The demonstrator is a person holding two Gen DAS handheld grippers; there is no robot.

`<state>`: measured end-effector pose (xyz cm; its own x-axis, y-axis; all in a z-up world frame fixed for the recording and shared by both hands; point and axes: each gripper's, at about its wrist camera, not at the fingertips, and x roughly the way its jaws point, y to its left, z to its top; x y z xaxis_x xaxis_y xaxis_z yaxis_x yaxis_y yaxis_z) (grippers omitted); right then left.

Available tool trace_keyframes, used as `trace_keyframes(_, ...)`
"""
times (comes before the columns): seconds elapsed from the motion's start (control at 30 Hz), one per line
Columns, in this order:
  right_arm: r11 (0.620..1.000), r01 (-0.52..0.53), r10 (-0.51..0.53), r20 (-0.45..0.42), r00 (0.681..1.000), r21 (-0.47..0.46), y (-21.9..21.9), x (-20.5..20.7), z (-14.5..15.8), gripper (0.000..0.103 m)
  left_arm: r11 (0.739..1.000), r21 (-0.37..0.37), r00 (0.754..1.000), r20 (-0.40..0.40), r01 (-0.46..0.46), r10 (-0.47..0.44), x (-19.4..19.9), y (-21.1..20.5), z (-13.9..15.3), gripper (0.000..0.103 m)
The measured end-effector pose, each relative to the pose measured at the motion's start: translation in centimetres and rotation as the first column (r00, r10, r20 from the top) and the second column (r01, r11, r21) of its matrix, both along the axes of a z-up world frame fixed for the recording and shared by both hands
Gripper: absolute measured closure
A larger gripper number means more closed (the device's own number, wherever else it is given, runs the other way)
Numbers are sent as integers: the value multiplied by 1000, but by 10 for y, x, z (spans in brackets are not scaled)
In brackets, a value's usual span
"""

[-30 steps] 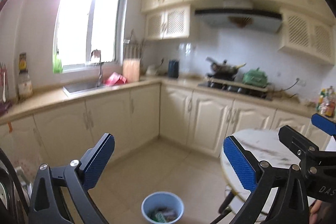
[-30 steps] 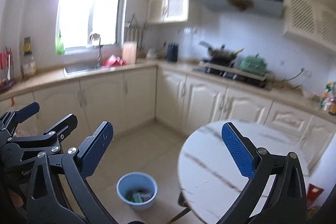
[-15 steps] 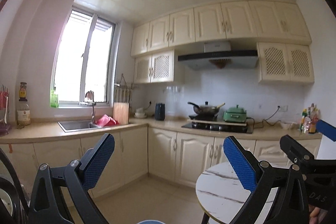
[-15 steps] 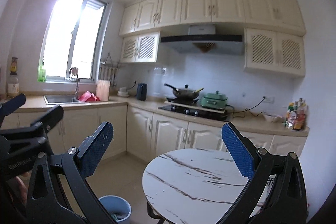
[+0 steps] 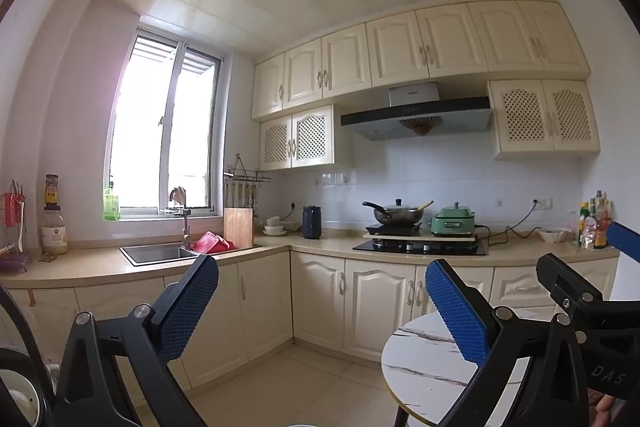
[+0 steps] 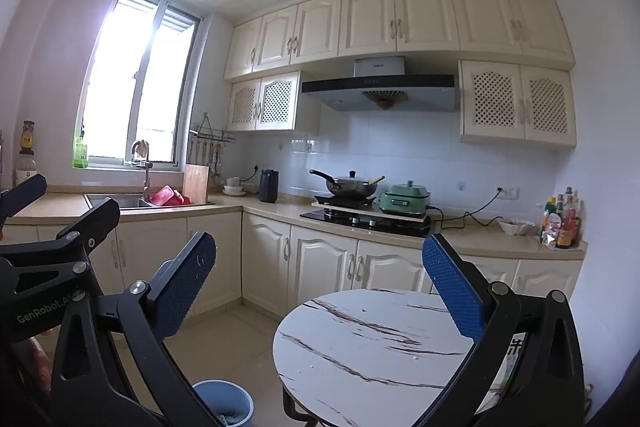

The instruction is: Collect trash

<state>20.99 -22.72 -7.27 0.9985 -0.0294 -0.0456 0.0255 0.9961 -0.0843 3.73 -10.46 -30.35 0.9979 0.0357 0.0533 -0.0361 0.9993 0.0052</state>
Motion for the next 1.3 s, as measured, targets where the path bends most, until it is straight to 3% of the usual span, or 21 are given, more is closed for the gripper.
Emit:
trace_keyframes(0.27, 1000, -3, 3, 0, 1000, 7, -2, -2, -5, 0, 1000, 10, 1000, -11, -17, 17, 32, -11, 33, 1)
trace_keyframes(1.3, 999, 3, -2, -25, 1000, 51, -8, 6, -12, 0, 1000, 14, 999, -48, -8, 9, 63, 3, 84, 1)
